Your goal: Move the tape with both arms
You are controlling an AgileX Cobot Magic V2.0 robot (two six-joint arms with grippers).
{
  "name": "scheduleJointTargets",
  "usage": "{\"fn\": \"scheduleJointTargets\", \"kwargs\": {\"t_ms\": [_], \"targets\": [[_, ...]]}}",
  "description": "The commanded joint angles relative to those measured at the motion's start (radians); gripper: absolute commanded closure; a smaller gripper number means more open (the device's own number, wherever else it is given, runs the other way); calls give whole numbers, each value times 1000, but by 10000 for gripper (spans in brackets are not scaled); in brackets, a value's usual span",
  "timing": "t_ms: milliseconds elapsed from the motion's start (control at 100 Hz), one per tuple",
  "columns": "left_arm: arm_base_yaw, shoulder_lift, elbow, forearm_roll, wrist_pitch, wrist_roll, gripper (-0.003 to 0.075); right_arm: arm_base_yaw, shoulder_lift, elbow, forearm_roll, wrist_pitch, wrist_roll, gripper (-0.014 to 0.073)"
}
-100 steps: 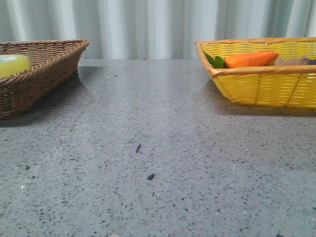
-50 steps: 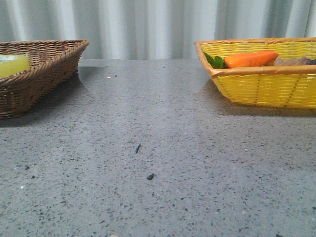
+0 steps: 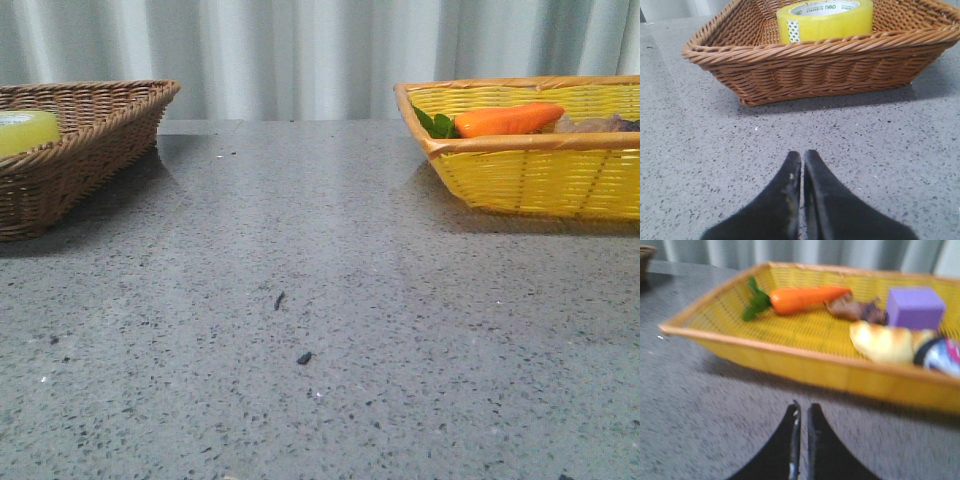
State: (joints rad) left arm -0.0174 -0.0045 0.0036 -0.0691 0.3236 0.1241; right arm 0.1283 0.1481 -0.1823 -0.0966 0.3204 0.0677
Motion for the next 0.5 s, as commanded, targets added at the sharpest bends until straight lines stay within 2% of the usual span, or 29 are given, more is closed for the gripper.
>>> {"fn": "scheduleJointTargets", "kwargs": {"t_ms": [0, 130, 240, 350, 490], "targets": [[3, -28, 9, -1, -64, -9, 741, -44, -67, 53, 13, -111, 27, 635], [3, -28, 9, -1, -64, -9, 741, -79, -182, 165, 13, -107, 27, 635], [3, -28, 9, -1, -64, -9, 741, -94, -172, 218, 13, -118, 27, 635], [3, -28, 9, -1, -64, -9, 741, -98, -176, 215, 13, 2, 27, 635], [3, -28, 9, -1, -64, -9, 741, -98, -176, 215, 13, -1, 27, 635]]}}
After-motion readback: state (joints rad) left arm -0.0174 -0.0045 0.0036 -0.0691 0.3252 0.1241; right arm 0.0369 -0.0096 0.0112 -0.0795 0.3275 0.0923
